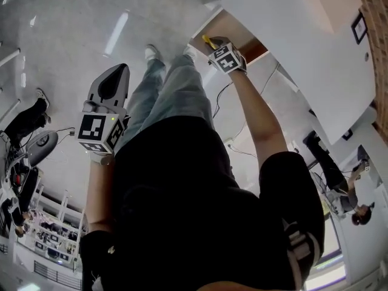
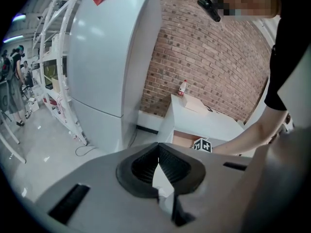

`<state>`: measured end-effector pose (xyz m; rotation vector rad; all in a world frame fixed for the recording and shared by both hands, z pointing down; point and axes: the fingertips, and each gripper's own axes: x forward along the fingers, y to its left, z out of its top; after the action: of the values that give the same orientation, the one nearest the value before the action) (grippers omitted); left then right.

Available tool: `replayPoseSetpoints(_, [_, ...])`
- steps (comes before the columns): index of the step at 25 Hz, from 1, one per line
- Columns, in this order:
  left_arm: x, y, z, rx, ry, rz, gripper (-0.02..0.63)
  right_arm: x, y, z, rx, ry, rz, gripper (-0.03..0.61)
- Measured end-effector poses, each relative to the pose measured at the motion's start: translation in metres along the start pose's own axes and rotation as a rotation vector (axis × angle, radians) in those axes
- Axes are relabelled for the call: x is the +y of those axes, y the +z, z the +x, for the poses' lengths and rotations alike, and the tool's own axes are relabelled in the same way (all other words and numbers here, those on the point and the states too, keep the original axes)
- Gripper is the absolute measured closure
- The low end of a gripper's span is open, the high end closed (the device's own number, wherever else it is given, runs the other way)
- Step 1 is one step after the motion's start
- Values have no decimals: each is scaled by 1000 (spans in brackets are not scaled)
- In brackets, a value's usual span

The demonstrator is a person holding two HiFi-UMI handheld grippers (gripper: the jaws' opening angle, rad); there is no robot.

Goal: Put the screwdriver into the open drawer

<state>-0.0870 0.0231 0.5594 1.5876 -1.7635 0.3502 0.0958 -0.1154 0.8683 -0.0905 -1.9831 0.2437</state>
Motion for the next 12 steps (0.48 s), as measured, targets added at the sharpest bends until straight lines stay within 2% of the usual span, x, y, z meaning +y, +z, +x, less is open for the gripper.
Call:
replayPoseSetpoints(7, [9, -31, 4, 56, 18, -10, 611, -8, -32, 51, 118, 30, -66, 500])
replayPoseSetpoints(12, [20, -45, 9, 83, 20, -23, 611, -19, -37, 79, 162, 28, -84, 500])
